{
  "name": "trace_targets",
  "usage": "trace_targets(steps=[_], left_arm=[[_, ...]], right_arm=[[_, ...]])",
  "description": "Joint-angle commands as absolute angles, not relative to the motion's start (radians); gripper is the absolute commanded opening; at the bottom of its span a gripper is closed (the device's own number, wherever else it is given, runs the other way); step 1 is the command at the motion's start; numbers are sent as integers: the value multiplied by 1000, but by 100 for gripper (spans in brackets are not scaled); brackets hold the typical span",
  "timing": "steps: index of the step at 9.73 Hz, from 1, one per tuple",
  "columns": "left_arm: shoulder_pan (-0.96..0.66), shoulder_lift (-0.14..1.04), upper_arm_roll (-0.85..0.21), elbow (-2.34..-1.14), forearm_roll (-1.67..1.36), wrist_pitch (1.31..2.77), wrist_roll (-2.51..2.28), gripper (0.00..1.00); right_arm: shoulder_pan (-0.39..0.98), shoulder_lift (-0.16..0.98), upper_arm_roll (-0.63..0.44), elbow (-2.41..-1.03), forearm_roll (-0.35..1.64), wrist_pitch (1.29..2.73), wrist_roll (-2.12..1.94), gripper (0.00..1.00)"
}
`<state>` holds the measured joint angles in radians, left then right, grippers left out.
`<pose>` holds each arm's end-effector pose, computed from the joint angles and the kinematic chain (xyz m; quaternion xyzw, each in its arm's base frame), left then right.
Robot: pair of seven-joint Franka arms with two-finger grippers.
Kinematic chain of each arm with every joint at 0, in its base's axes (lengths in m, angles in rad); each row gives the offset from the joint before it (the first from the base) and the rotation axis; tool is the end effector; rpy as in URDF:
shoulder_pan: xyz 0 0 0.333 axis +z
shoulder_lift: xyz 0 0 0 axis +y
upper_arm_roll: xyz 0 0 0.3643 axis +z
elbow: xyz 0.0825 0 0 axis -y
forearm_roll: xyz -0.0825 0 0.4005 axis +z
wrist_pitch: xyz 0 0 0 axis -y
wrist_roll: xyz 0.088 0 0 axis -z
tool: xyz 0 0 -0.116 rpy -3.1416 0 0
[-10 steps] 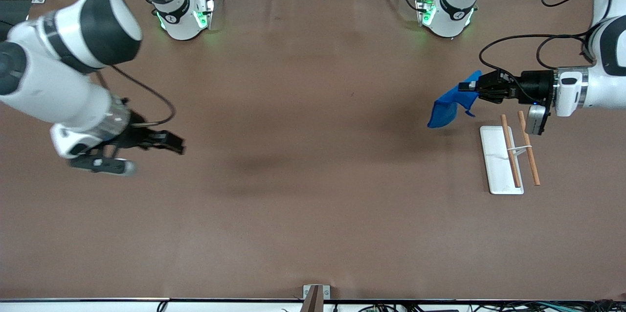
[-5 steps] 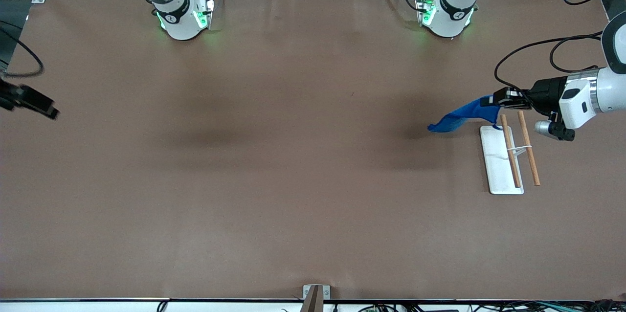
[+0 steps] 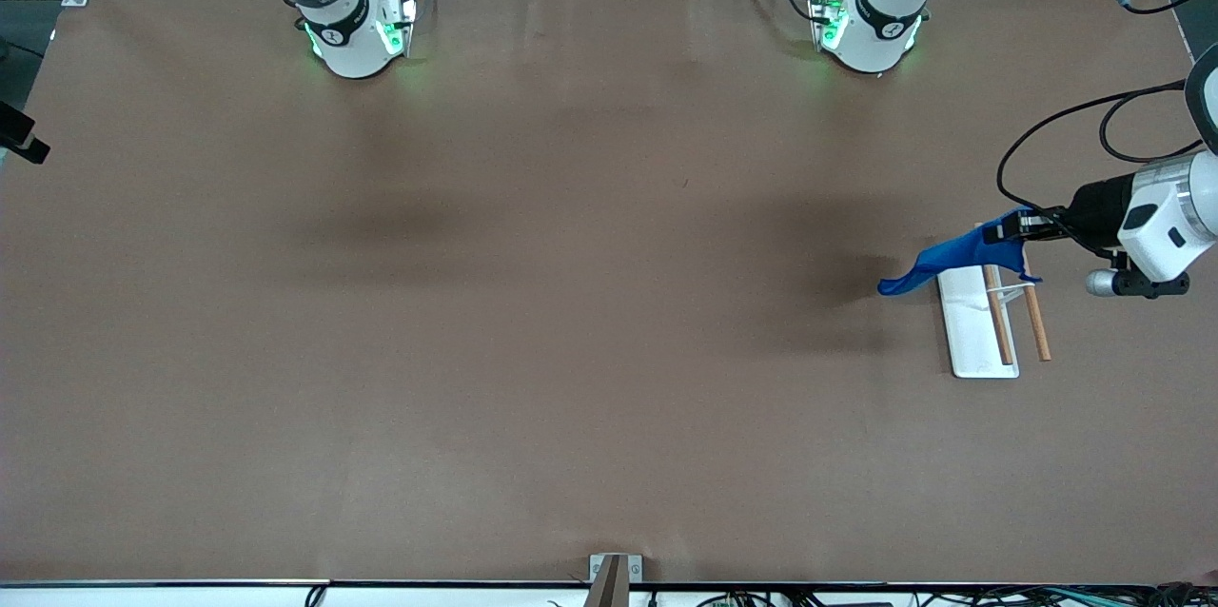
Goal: Right arm passes towel to left arm to hang
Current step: 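Move the towel with the left gripper over the wooden dowels while the right retracts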
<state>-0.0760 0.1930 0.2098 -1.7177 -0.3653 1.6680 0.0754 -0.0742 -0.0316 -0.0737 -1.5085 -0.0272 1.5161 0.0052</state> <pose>0.6158 0.0355 0.4928 0.9782 0.0681 -0.0994 0.1689 0.5478 -0.0858 0.7069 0.9967 -0.0775 0.0186 0.0138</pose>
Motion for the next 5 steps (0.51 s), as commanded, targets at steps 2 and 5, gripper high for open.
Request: trace_targets(steps=[2, 5], left_arm=[[-71, 183, 216, -1768, -267, 1750, -99, 0], [-57, 182, 308, -1811, -276, 1858, -238, 0]], right_arm=[[-72, -40, -72, -1534, -23, 1554, -3, 100], [-71, -40, -72, -1531, -21, 1554, -2, 100]])
